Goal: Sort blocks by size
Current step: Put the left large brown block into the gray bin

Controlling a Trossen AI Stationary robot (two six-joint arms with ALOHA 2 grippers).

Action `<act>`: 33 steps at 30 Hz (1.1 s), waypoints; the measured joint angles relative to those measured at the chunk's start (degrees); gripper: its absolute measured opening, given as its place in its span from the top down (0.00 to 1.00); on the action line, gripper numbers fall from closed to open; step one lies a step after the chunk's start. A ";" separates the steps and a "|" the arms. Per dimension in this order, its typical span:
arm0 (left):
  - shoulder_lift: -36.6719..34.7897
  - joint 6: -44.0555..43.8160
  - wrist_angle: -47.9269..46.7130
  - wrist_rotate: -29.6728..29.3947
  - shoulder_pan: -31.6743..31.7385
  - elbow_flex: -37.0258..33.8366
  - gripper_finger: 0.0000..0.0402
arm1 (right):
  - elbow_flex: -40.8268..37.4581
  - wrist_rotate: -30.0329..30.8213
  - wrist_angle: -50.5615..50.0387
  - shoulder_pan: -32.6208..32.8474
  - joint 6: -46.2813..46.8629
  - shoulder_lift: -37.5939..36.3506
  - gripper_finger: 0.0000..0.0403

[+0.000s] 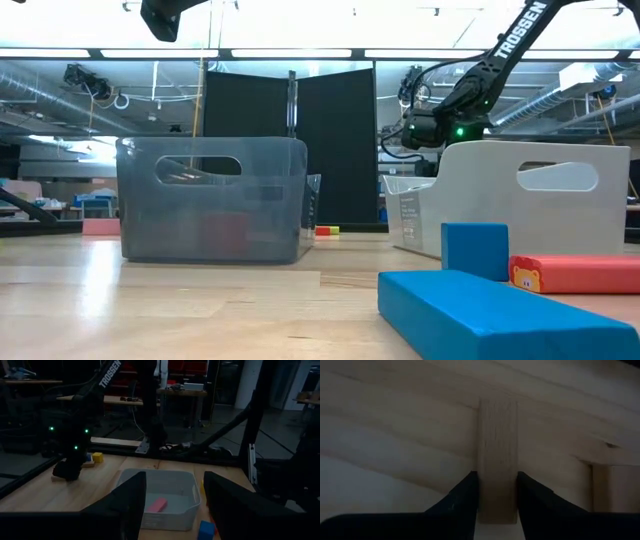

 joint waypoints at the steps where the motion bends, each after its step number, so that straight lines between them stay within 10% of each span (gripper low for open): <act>1: 0.01 -0.12 0.00 0.00 0.00 0.01 0.48 | -0.09 -0.05 -0.15 0.42 -0.51 -0.88 0.71; 10: 0.02 -0.16 0.04 0.00 0.02 0.03 0.48 | -0.30 -9.49 1.93 7.16 -7.56 -17.67 0.71; 24: 0.02 0.04 0.02 0.00 0.39 0.03 0.48 | -0.12 -47.63 21.07 22.53 -35.88 -40.48 0.71; 33: 0.02 0.04 -0.02 0.00 0.39 0.03 0.48 | -0.12 -43.45 23.60 28.59 -33.85 -40.96 0.71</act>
